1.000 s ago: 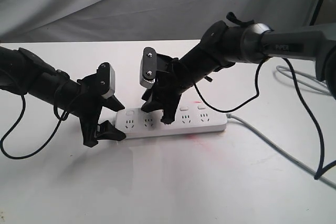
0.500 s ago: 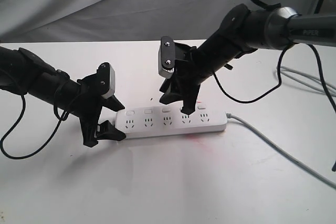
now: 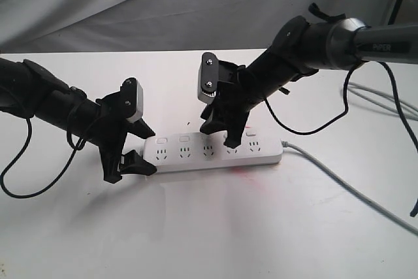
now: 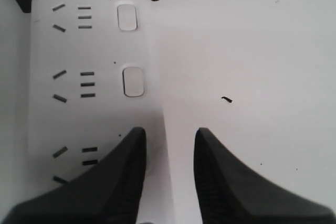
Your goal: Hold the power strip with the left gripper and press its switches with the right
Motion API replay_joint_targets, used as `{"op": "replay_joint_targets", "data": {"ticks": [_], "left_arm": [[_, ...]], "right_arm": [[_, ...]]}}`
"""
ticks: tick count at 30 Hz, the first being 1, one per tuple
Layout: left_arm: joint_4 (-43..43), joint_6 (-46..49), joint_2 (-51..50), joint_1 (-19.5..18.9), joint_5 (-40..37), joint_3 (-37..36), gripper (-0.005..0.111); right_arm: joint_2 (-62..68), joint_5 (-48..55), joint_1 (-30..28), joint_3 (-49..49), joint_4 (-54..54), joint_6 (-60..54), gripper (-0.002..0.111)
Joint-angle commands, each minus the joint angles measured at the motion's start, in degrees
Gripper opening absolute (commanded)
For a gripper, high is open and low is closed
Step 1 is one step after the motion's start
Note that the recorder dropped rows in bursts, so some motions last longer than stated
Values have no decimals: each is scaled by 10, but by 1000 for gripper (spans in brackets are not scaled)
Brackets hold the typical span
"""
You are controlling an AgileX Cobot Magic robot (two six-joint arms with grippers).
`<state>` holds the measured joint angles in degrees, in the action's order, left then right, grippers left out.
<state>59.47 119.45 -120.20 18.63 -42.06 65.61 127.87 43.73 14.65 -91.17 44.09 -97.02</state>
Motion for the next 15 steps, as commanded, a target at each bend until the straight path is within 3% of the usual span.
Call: {"op": "replay_joint_targets", "data": {"ticks": [1, 15], "left_arm": [[-18, 5, -1, 2, 10, 0, 67], [-18, 5, -1, 2, 10, 0, 67]], "right_arm": [[1, -9, 1, 1, 8, -2, 30], [18, -7, 1, 1, 7, -3, 30]]}}
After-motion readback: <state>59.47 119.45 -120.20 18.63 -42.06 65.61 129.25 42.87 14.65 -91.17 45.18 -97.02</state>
